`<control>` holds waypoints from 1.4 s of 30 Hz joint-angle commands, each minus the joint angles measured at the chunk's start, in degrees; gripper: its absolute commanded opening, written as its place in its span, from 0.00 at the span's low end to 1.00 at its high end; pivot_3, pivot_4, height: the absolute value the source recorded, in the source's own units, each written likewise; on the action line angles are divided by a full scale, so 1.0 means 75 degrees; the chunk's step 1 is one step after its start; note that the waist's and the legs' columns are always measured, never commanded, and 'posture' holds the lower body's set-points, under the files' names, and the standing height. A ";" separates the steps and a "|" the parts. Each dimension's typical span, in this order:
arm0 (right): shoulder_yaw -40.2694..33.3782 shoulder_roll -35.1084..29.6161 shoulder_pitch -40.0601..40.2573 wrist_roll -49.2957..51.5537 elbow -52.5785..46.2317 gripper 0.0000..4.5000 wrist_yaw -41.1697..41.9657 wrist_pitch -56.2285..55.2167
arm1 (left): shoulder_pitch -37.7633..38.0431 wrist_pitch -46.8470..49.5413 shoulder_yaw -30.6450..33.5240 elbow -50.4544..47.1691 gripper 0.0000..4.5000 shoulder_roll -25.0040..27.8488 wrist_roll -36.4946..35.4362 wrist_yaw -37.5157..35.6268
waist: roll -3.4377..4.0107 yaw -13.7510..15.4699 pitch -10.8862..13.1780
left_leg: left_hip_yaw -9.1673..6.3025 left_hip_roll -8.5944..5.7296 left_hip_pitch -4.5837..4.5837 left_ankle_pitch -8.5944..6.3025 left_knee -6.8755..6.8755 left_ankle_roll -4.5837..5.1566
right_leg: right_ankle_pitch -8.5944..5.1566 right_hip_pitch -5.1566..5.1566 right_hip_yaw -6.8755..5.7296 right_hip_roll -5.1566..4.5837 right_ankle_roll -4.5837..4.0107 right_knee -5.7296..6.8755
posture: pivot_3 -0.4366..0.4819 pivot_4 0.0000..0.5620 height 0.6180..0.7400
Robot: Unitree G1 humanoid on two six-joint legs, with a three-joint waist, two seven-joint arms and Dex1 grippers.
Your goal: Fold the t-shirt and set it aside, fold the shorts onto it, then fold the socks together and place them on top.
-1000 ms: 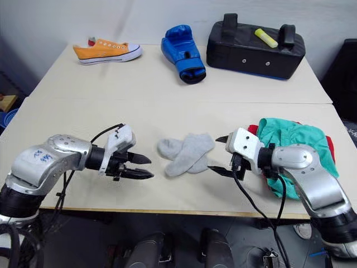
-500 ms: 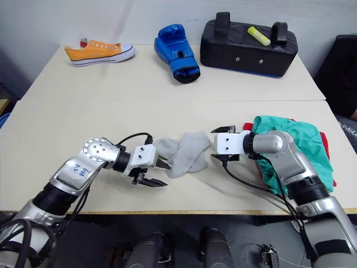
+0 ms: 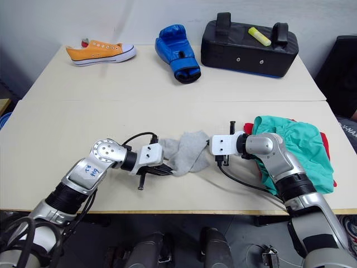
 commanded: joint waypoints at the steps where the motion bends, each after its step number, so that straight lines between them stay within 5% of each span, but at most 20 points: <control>1: -0.0293 -0.0296 -0.0243 0.0010 -0.0202 0.00 0.0009 -0.0239 | 0.0024 0.0217 0.0252 -0.0246 0.01 0.0095 -0.0252 -0.0280 | 0.0000 0.0000 0.0000 | 0.0000 0.0000 0.0000 0.0000 0.0000 0.0000 | 0.0000 0.0000 0.0000 0.0000 0.0000 0.0001 | 0.48 0.27 1.00; 10: -0.1378 -0.0971 0.0677 0.1014 -0.2843 0.00 0.0276 0.1183 | -0.1212 0.0359 0.1130 0.0288 0.01 0.0879 -0.0883 -0.1449 | 0.0000 0.0030 0.0012 | -0.0015 0.0003 -0.0002 0.0003 0.0005 -0.0006 | -0.0004 -0.0001 -0.0005 0.0000 -0.0004 -0.0002 | 0.48 0.27 1.00; 18: -0.1573 -0.0618 0.2407 0.0534 -0.5215 0.00 -0.0589 0.2478 | -0.3319 -0.2727 0.0596 0.4343 0.01 0.0551 0.0568 -0.1755 | -0.0005 0.0056 0.0014 | -0.0016 -0.0006 -0.0003 0.0003 0.0008 -0.0005 | -0.0007 0.0000 -0.0009 -0.0001 -0.0001 -0.0004 | 0.48 0.27 1.00; 25: -0.0636 -0.0282 0.3294 -0.0764 -0.5408 0.00 -0.1120 0.2356 | -0.4468 -0.5301 0.0082 0.7687 0.01 -0.0342 0.1960 -0.0806 | -0.0017 0.0016 0.0019 | -0.0003 -0.0012 -0.0004 -0.0005 0.0008 0.0008 | -0.0008 -0.0004 -0.0004 -0.0003 0.0004 -0.0001 | 0.48 0.27 1.00; 34: -0.0738 -0.0115 0.3557 -0.0277 -0.5737 0.00 -0.0893 0.2768 | -0.4719 -0.5397 0.0652 0.8493 0.01 -0.0685 0.1777 -0.1090 | -0.0039 0.0012 0.0032 | -0.0007 -0.0008 -0.0005 -0.0007 0.0015 0.0012 | -0.0008 -0.0006 -0.0006 -0.0005 0.0004 -0.0001 | 0.48 0.27 1.00; 38: -0.1058 -0.0185 0.3654 0.0347 -0.6026 0.13 -0.0585 0.3109 | -0.4669 -0.4714 0.1178 0.8086 0.20 -0.0557 0.1146 -0.2307 | -0.0045 0.0012 0.0036 | -0.0010 -0.0008 -0.0006 -0.0008 0.0015 0.0014 | -0.0008 -0.0005 -0.0008 -0.0005 0.0004 0.0002 | 0.48 0.27 1.00; 42: -0.1840 -0.0166 0.3769 0.2156 -0.6886 0.42 0.0057 0.4530 | -0.4680 -0.2592 0.1802 0.7066 0.45 -0.0393 0.0172 -0.3612 | -0.0052 0.0010 0.0040 | -0.0018 -0.0007 -0.0011 -0.0008 0.0020 0.0014 | -0.0008 -0.0005 -0.0012 -0.0001 0.0004 0.0008 | 0.48 0.27 1.00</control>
